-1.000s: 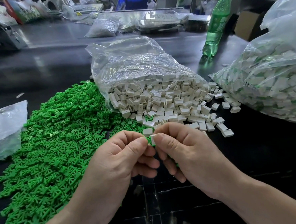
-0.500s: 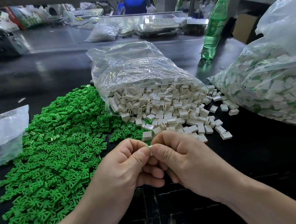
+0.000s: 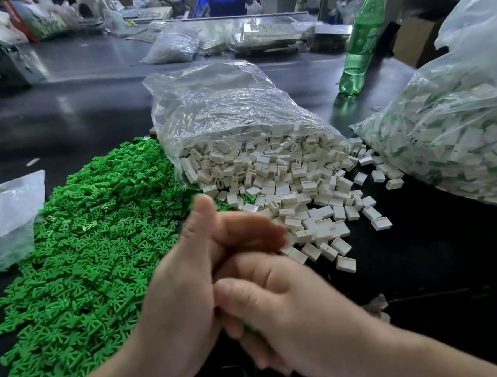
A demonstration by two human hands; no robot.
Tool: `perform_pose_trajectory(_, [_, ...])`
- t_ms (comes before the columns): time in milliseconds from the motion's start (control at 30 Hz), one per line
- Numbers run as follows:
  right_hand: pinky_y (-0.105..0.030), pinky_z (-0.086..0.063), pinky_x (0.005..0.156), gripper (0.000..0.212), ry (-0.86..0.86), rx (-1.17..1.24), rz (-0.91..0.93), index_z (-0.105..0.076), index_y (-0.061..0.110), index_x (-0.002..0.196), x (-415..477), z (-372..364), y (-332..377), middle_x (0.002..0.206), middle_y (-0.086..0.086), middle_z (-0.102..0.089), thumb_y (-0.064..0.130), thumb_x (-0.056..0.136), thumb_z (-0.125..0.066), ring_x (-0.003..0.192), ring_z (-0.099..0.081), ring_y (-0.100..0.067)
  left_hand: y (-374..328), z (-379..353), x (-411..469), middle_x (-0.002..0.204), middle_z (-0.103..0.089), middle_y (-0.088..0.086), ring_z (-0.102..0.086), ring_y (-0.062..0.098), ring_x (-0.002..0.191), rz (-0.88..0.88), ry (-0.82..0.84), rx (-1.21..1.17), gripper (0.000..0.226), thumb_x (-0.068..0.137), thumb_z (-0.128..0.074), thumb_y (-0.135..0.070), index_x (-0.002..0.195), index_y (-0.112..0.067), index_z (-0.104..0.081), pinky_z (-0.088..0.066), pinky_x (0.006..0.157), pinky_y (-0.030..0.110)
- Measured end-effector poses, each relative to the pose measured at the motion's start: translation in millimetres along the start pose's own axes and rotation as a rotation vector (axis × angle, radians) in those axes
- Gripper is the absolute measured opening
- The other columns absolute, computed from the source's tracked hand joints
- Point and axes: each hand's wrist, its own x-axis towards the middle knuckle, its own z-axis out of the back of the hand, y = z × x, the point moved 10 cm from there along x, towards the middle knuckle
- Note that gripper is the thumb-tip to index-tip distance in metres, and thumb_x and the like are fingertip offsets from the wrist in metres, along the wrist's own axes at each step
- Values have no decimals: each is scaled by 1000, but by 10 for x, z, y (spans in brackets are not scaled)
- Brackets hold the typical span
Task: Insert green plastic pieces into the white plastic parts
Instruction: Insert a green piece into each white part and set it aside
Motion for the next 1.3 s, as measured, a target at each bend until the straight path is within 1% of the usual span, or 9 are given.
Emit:
perform_pose_trajectory(167, [-19,-44,46,17,-11,-77,48,-69,29,93,-45,-54,74,66,4,-61,36,100,-55,50,-55,-5,-91,-68,-80,92,-73,24,-69,48,69,-96,-71,27,74,82,-44,-73,66,-7,-71,-51,57,65])
perform_pose_trajectory(233, [-21,-46,46,16,-8,-74,62,-68,30,95,-60,-75,109,67,4,-61,35,101,-55,51,-56,-6,-167,-70,-95,86,-73,25,-70,47,70,-145,-104,22,72,85,-44,-70,62,-6,-69,-53,57,64])
perform_pose_trajectory(400, [-20,-44,45,15,-17,-84,71,-68,25,102,-64,-96,94,66,4,-59,31,102,-55,50,-55,-6,-139,-57,-119,85,-73,23,-68,50,67,-126,-109,67,73,85,-44,-72,62,-7,-69,-41,53,81])
perform_pose_trajectory(567, [-15,-35,37,26,-31,18,63,-63,29,72,6,-59,105,54,7,-54,31,97,-57,39,-47,-3,-114,-48,-30,95,-72,24,-70,44,69,-61,-64,20,79,84,-41,-77,87,-3,-71,-55,48,51])
perform_pose_trajectory(633, [-17,-32,36,24,-76,116,38,-61,29,69,28,74,79,57,7,-54,32,93,-58,38,-45,-6,-201,18,-1,96,-73,15,-70,38,74,-138,-74,131,59,91,-45,-62,95,-9,-71,-57,50,38])
perform_pose_trajectory(733, [-16,-29,36,24,-150,268,17,-62,24,73,40,318,39,62,1,-54,31,96,-59,39,-43,-9,-500,105,-80,95,-74,-4,-71,13,86,-397,-137,574,19,87,-63,-40,99,-27,-71,-54,69,16])
perform_pose_trajectory(900, [-17,-28,36,18,-158,301,27,-63,20,74,60,401,31,65,-1,-54,29,90,-60,40,-42,-11,-650,-20,-170,97,-69,-19,-68,0,87,-575,-132,904,15,81,-73,-36,94,-32,-69,-47,70,4])
perform_pose_trajectory(1067, [-17,-27,36,22,-169,276,19,-63,22,72,54,423,17,66,-2,-54,26,94,-60,40,-41,-11,-667,-74,-186,89,-66,-20,-63,-5,86,-614,-139,1052,14,83,-63,-39,92,-29,-68,-41,72,0])
perform_pose_trajectory(1300, [-17,-28,36,14,-81,347,-44,-59,20,69,79,356,-60,65,-2,-54,27,82,-59,41,-44,-12,-708,-143,-203,84,-64,-15,-59,-4,86,-656,-135,1102,12,78,-59,-32,80,-21,-62,-38,75,1])
